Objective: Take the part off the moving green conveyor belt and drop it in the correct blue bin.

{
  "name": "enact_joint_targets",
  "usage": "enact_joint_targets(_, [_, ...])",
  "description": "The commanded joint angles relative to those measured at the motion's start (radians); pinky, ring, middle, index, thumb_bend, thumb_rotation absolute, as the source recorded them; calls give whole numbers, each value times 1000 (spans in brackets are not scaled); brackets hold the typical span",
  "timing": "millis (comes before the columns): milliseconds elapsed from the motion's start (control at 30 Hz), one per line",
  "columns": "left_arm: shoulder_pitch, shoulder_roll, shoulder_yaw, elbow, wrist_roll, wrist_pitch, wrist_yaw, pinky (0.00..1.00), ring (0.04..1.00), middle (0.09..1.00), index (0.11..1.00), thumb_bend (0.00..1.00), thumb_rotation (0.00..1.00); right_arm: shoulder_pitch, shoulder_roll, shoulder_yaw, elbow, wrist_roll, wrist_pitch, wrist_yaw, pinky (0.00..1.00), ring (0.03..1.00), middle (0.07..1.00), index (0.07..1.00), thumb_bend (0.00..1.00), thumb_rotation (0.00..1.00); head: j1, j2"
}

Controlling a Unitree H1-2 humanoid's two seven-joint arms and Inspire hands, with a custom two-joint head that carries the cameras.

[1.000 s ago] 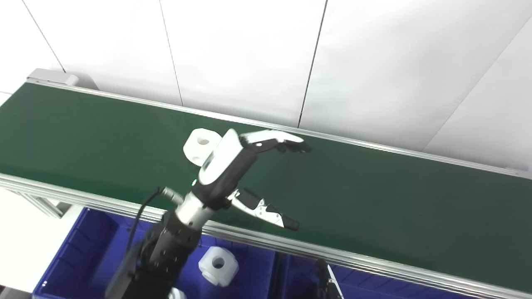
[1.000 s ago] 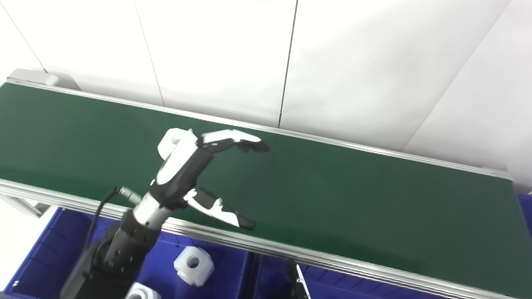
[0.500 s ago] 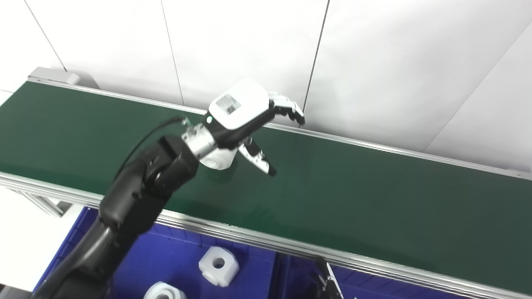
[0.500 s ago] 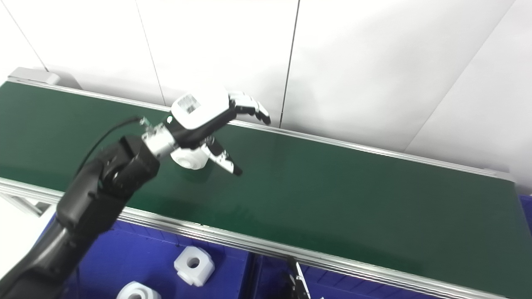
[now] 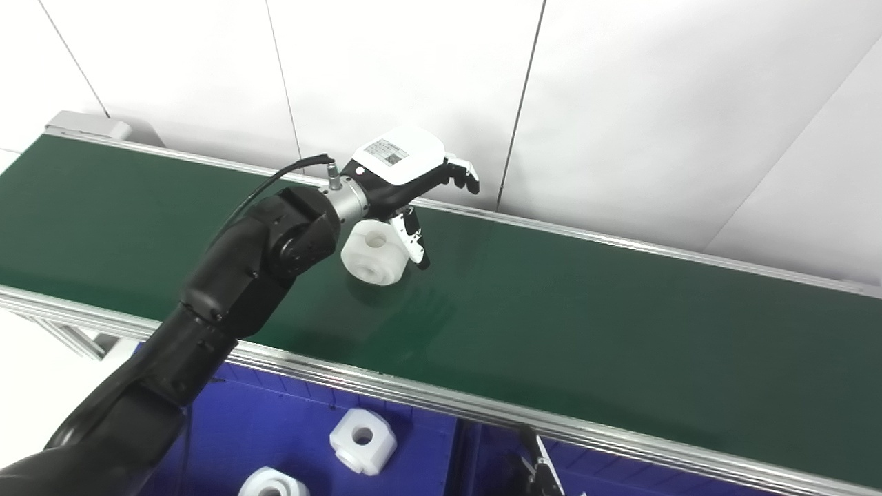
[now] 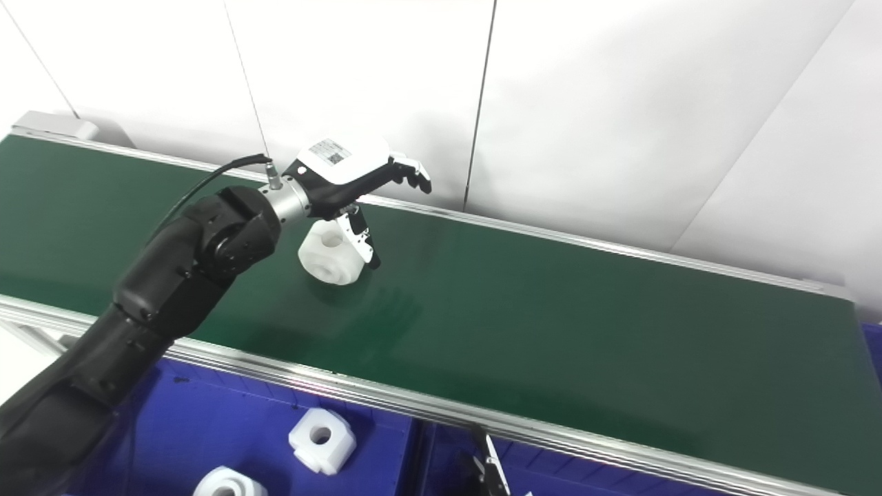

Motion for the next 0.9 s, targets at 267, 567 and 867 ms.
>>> enact_joint_targets(267, [-70, 32, -49, 26, 52, 128, -136, 815, 873, 878, 827, 1000, 150, 7, 15, 2, -29, 8, -27, 10, 946, 910, 991, 1000, 944, 965, -3, 2])
enact_joint_targets(567, [-74, 28, -89, 22, 44, 249, -318, 795, 924, 928, 885, 1000, 212, 13, 13, 3, -41, 9, -22, 15, 924, 906, 988, 1000, 932, 968, -7, 9])
enact_joint_targets(867, [-48, 28, -120, 79, 94, 174, -83, 817, 856, 860, 827, 999, 114, 18, 12, 5, -51, 8, -19, 17, 919, 911, 984, 1000, 920, 973, -11, 12])
